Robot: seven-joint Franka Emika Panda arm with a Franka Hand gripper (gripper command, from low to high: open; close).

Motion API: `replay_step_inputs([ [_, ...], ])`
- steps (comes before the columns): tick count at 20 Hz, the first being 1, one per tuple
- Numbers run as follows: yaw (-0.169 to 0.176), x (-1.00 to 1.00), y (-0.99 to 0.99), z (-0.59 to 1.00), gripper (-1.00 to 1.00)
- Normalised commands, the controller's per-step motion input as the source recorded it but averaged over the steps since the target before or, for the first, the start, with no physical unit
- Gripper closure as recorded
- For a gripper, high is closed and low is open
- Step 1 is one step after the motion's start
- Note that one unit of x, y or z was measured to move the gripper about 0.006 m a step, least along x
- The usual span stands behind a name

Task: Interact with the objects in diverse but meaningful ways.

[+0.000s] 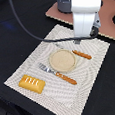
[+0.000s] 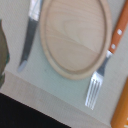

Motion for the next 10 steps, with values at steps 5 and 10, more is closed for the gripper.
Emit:
replay_step_inputs([
  [5,0.0,-0.02,0.87,0.0,-1.0],
  [10,0.0,-0.13,0.87,0.0,-1.0],
])
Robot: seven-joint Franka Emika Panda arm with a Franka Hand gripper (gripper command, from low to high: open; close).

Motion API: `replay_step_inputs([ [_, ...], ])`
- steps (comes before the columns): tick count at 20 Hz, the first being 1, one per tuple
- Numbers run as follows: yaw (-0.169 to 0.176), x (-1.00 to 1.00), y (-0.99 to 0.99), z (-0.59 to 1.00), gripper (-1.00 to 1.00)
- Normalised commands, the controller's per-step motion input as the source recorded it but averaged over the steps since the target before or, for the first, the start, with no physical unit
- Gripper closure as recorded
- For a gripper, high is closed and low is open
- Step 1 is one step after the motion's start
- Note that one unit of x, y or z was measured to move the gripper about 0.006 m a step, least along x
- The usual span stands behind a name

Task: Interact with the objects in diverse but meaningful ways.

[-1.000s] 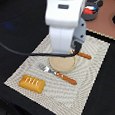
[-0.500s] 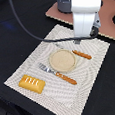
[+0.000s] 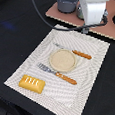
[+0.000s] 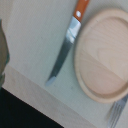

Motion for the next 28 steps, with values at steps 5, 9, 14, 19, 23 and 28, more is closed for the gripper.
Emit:
replay_step_inputs([
  [5,-0.002,-0.22,0.84,-0.02,-1.0],
  [9,-0.026,-0.22,0.8,-0.01,-1.0],
  [14,-0.084,-0.15,0.75,0.0,-1.0],
  [19,-0.153,-0.17,0.61,0.0,-1.0],
  [23,-0.165,-0.19,0.52,0.0,-1.0],
  [28,-0.153,-0.23,0.38,0.0,-1.0],
])
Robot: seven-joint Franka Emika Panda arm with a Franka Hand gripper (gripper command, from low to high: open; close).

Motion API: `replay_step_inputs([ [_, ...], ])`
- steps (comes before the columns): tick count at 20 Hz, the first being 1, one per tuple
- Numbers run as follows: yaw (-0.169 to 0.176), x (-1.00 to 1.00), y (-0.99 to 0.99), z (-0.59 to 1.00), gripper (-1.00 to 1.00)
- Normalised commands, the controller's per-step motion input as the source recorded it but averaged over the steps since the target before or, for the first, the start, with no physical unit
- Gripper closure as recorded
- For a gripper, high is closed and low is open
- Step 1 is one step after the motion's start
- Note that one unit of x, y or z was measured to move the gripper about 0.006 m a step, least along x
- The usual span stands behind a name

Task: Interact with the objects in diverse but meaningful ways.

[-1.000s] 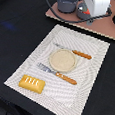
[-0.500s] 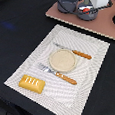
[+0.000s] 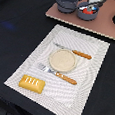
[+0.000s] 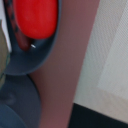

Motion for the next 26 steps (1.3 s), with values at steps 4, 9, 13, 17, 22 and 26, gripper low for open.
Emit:
replay_step_inputs([
  [4,-0.104,-0.26,0.16,-0.06,-1.0],
  [9,-0.104,-0.23,0.08,-0.09,-1.0],
  [13,-0.106,-0.24,0.01,-0.14,-1.0],
  [17,-0.103,-0.37,0.0,-0.22,-1.0],
  [22,-0.077,-0.44,0.08,-0.27,-1.0],
  [26,-0.05,-0.41,0.1,-0.22,-1.0],
])
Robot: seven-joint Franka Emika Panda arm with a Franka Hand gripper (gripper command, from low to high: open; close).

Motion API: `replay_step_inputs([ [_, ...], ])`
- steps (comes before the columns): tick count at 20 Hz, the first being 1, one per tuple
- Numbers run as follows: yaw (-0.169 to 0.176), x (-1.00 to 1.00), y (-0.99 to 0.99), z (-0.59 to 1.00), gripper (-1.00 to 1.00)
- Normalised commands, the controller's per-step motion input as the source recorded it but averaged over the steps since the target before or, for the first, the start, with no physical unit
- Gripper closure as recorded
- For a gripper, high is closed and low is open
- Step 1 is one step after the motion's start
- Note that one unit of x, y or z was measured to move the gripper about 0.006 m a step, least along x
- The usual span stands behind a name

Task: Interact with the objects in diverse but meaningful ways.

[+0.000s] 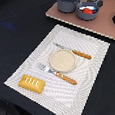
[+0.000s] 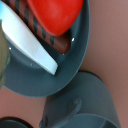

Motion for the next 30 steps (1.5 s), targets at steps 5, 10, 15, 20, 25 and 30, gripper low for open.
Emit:
replay_step_inputs([
  [5,-0.028,-0.42,0.09,-0.27,-1.0],
  [10,-0.023,-0.41,0.08,-0.23,-1.0],
  [15,-0.009,-0.16,0.01,-0.13,-1.0],
  [20,-0.002,-0.15,0.0,-0.2,-1.0],
  [25,-0.002,-0.16,-0.02,-0.21,-1.0],
  [30,0.0,-0.12,-0.05,-0.28,-1.0],
])
